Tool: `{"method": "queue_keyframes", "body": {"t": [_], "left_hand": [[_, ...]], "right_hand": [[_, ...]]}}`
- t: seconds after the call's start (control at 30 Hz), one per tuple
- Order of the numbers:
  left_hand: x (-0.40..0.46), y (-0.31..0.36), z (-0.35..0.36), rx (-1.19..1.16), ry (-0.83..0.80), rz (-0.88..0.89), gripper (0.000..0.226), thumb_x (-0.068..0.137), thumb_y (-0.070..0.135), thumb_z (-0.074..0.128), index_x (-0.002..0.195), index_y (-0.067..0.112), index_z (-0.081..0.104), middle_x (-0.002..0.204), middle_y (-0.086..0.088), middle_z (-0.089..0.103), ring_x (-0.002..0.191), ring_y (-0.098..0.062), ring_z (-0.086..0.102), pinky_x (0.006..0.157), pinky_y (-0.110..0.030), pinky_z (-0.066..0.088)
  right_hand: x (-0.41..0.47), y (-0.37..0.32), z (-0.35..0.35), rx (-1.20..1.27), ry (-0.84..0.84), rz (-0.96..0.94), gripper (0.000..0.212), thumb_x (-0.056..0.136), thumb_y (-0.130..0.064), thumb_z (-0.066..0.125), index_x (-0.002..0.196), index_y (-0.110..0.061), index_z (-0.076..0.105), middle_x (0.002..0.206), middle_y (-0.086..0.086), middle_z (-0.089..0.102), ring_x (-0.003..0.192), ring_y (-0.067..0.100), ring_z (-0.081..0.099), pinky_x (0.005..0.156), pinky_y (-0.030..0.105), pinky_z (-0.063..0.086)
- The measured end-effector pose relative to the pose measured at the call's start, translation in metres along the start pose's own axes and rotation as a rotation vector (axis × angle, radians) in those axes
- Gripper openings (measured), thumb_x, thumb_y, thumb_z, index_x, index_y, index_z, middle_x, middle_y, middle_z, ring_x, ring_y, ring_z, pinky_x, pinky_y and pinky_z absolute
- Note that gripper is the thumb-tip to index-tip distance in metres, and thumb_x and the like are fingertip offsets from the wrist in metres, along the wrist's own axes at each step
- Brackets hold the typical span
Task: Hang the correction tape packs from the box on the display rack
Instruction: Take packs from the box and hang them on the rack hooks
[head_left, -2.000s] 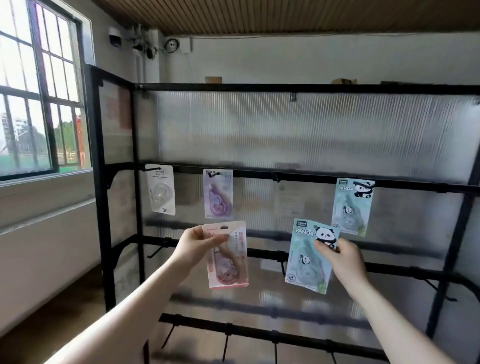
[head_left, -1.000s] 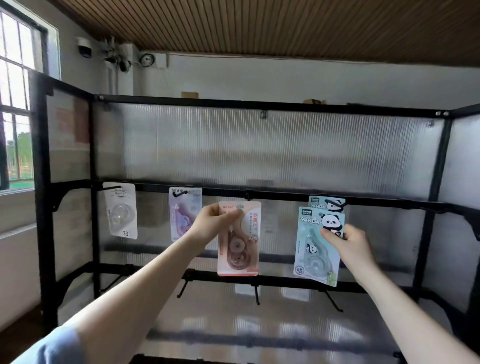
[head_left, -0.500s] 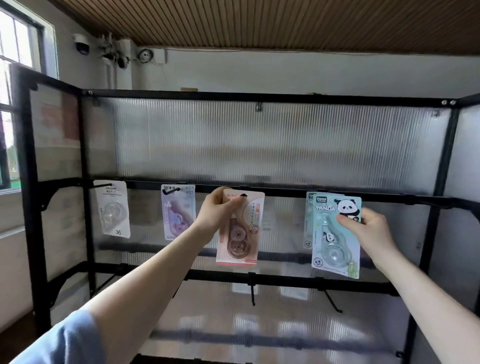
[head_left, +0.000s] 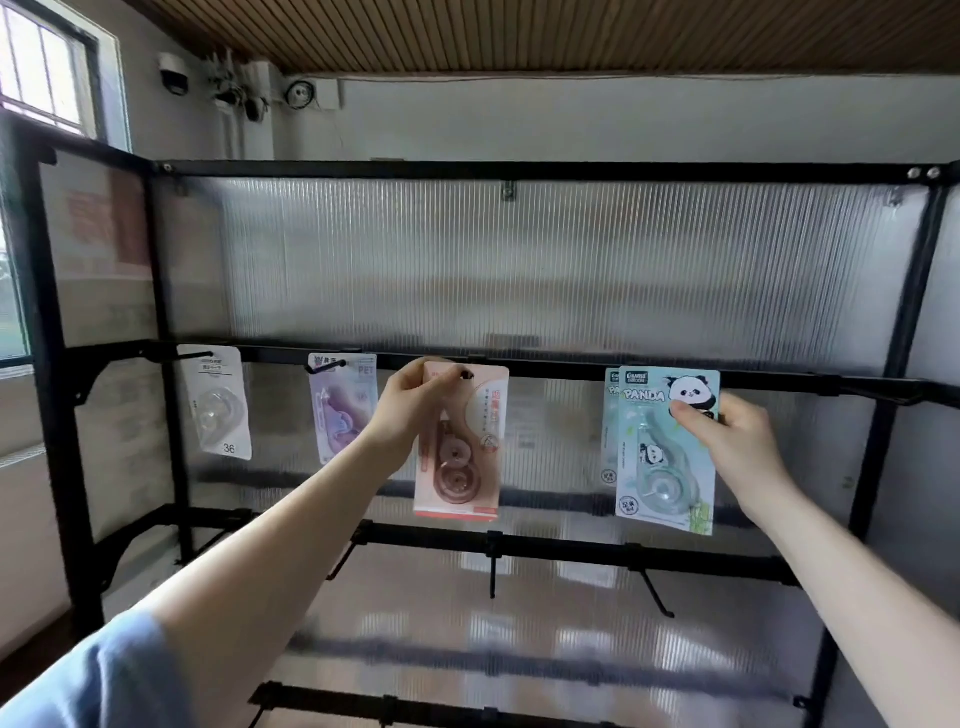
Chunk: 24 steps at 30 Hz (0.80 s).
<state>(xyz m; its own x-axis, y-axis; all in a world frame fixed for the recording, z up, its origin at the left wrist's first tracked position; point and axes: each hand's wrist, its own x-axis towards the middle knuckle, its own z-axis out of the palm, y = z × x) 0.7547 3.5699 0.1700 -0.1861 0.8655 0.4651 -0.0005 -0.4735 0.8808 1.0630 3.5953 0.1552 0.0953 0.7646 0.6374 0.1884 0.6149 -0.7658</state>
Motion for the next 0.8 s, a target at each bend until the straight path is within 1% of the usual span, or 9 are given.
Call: {"method": "queue_keyframes", "body": {"t": [0.17,0.27,0.33,0.4,0.5,0.57,0.63,0.73,0.8], "left_hand": [[0.002,-0.007,0.002,0.073,0.057,-0.018,0.010,0.090,0.021,0.063,0.089,0.011,0.060,0.084,-0.006,0.064,0.078,-0.020,0.062,0.070,-0.034,0.052],[0.006,-0.009,0.004,0.121,0.090,-0.028,0.009,0.092,0.022,0.062,0.089,0.013,0.060,0.083,-0.004,0.064,0.076,-0.019,0.062,0.069,-0.034,0.052],[0.010,-0.011,0.006,0.142,0.115,-0.029,0.008,0.091,0.022,0.063,0.088,0.014,0.060,0.083,-0.003,0.064,0.075,-0.017,0.062,0.066,-0.032,0.052],[0.014,-0.012,0.007,0.159,0.139,-0.021,0.007,0.090,0.020,0.064,0.088,0.014,0.060,0.083,-0.002,0.064,0.074,-0.015,0.062,0.063,-0.027,0.051],[0.019,-0.014,0.009,0.170,0.167,-0.017,0.009,0.089,0.018,0.066,0.093,0.012,0.061,0.086,-0.003,0.064,0.076,-0.016,0.062,0.062,-0.026,0.050],[0.020,-0.015,0.010,0.176,0.180,-0.009,0.009,0.090,0.018,0.065,0.094,0.012,0.060,0.088,-0.004,0.064,0.077,-0.016,0.062,0.062,-0.026,0.050],[0.020,-0.016,0.011,0.174,0.187,-0.001,0.008,0.090,0.018,0.064,0.094,0.012,0.059,0.088,-0.004,0.063,0.076,-0.015,0.061,0.062,-0.025,0.050],[0.019,-0.018,0.009,0.207,0.196,0.010,0.007,0.091,0.020,0.064,0.091,0.014,0.059,0.088,-0.003,0.063,0.077,-0.015,0.060,0.064,-0.027,0.049],[0.018,-0.019,0.008,0.216,0.207,0.019,0.007,0.090,0.020,0.064,0.089,0.016,0.060,0.087,-0.002,0.063,0.077,-0.015,0.059,0.065,-0.027,0.049]], "right_hand": [[-0.001,0.001,0.000,-0.019,0.024,-0.002,0.005,0.087,-0.006,0.063,0.084,-0.008,0.066,0.079,0.000,0.064,0.068,0.005,0.054,0.058,0.012,0.041],[0.000,0.001,-0.003,0.000,0.038,-0.002,0.010,0.087,-0.006,0.063,0.079,-0.011,0.065,0.079,-0.001,0.064,0.069,0.004,0.056,0.063,0.017,0.042],[0.000,0.000,-0.005,0.013,0.061,-0.009,0.004,0.086,-0.005,0.064,0.084,-0.008,0.067,0.079,-0.001,0.064,0.074,0.010,0.056,0.067,0.023,0.043],[0.002,-0.001,-0.008,0.024,0.089,-0.021,0.008,0.085,-0.004,0.065,0.089,-0.010,0.068,0.080,-0.007,0.065,0.075,0.008,0.057,0.071,0.024,0.045],[0.004,-0.004,-0.009,0.029,0.101,-0.037,0.017,0.084,-0.002,0.066,0.083,-0.019,0.066,0.080,-0.010,0.066,0.068,-0.003,0.059,0.067,0.016,0.047],[0.005,-0.005,-0.008,0.040,0.110,-0.042,0.016,0.084,-0.003,0.066,0.083,-0.019,0.066,0.080,-0.009,0.066,0.064,-0.010,0.058,0.063,0.010,0.046],[0.006,-0.007,-0.006,0.043,0.120,-0.040,0.010,0.085,-0.006,0.065,0.083,-0.015,0.066,0.078,-0.005,0.066,0.064,-0.006,0.058,0.063,0.013,0.047],[0.007,-0.010,-0.001,0.033,0.121,-0.037,0.006,0.086,-0.008,0.065,0.081,-0.009,0.066,0.075,0.001,0.065,0.068,0.009,0.057,0.064,0.025,0.046],[0.008,-0.011,0.000,0.038,0.135,-0.039,0.008,0.086,-0.007,0.064,0.078,-0.009,0.064,0.072,-0.001,0.063,0.066,0.008,0.054,0.062,0.024,0.043]]}}
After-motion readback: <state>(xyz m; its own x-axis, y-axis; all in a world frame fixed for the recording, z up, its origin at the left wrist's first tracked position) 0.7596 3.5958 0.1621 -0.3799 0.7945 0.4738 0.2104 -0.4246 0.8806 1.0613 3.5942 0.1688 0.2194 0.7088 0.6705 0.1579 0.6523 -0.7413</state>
